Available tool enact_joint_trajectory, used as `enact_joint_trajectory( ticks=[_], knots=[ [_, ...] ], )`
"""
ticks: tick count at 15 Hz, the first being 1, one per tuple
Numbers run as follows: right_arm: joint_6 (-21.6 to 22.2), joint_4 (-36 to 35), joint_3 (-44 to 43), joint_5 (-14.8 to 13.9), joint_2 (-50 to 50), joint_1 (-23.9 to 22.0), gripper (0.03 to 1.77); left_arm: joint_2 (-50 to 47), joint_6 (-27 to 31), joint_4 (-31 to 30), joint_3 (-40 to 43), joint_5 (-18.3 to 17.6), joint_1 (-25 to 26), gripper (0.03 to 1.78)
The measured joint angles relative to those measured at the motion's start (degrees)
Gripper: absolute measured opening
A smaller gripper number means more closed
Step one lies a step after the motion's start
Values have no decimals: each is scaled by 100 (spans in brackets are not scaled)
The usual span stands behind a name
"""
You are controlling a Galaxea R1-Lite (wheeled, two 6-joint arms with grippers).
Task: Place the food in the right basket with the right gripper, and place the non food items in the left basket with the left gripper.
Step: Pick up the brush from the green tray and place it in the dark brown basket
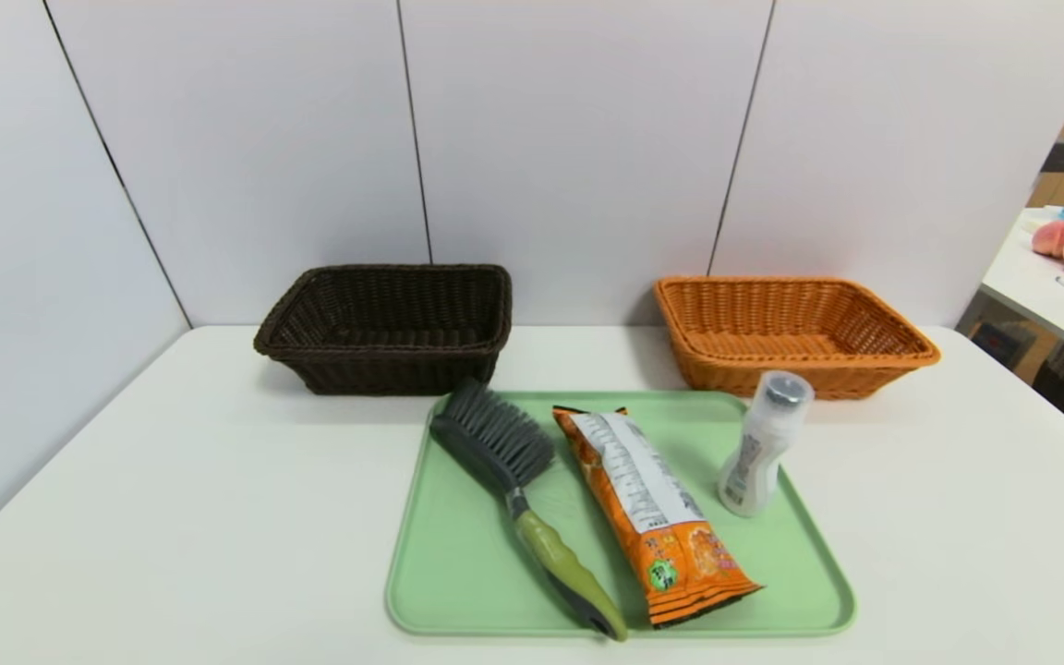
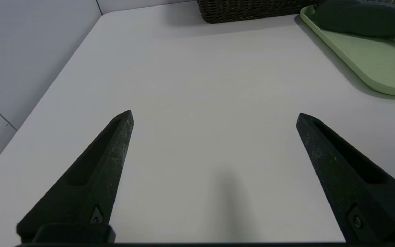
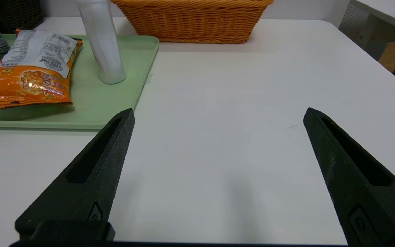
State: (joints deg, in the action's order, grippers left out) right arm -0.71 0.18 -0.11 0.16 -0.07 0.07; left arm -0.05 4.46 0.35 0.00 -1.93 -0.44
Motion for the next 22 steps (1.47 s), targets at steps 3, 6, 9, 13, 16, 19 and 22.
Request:
enact_joint_trajectory(
  ticks=[3,6,9,13,16,19,22],
  knots=[
    [40,-48,6,-16,0,0,170,0,-33,-5,0,0,0,169],
    [44,-49,6,-16,0,0,170,2,-61,-9,0,0,0,169],
    [52,-45,9,-16,0,0,170,2,-33,-6,0,2,0,169],
    [22,11,4,-16,0,0,170,0,-6,-17,-18,-22,0,169],
    [-17,30,-18,-16,0,0,170,54,-72,179,-451,-372,0,169],
    [-146,105,-55,33,0,0,170,285,-85,319,-766,-807,0,169],
    [-207,277,-176,113,0,0,170,685,-286,315,-1061,-807,-5,169]
  ],
)
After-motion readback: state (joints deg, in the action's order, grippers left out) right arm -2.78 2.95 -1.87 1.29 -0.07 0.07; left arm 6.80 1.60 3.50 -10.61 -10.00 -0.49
